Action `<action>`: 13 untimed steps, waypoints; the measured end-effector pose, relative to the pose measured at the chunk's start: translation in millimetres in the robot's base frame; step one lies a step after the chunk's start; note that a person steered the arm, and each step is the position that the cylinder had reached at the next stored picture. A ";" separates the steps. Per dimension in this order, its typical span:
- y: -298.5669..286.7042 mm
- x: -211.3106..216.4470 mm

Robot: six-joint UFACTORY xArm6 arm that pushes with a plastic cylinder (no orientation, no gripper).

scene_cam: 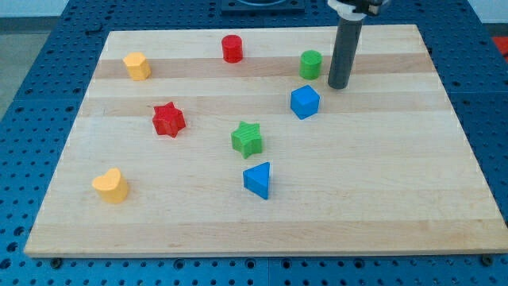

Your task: Slide the blue cube towards center

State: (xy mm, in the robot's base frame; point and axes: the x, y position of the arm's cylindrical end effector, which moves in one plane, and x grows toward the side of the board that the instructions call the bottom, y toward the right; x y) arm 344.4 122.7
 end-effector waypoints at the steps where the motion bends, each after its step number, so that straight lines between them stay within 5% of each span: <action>1: 9.2 17.3; 13: -98.2 47.6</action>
State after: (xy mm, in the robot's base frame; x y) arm 391.9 24.5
